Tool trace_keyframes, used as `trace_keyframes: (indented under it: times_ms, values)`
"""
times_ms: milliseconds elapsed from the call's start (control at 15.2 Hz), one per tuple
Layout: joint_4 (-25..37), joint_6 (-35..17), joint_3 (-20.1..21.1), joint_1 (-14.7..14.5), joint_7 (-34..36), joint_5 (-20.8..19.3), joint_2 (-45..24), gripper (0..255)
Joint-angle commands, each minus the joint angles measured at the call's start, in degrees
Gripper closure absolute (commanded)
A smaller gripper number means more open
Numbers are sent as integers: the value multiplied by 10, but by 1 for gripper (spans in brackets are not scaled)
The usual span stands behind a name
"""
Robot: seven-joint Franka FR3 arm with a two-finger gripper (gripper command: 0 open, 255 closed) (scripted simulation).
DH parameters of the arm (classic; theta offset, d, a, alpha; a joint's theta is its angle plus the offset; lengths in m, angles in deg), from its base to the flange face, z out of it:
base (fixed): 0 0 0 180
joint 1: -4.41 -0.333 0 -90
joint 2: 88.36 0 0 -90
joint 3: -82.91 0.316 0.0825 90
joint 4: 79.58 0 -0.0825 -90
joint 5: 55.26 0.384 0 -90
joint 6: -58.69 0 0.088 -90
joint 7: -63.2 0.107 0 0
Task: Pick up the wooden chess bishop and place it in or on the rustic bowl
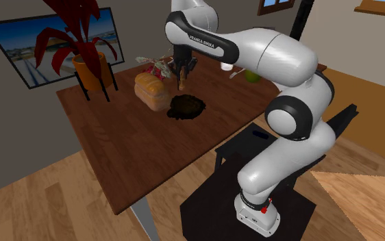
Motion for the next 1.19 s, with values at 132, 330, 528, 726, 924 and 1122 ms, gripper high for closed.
trace_keyframes:
  times_ms: [132, 330, 528, 726, 924, 1122]
  values:
    - [-39, -32, 0, -1, 0, 1, 8, 255]
    - [-70, -55, 0, -1, 0, 2, 15, 255]
    - [-99, -78, 0, -1, 1, 3, 21, 255]
    - [-127, -102, 0, -2, 1, 4, 26, 255]
    - [-133, -107, 0, -2, 1, 4, 27, 255]
    - [-133, -107, 0, -2, 1, 4, 27, 255]
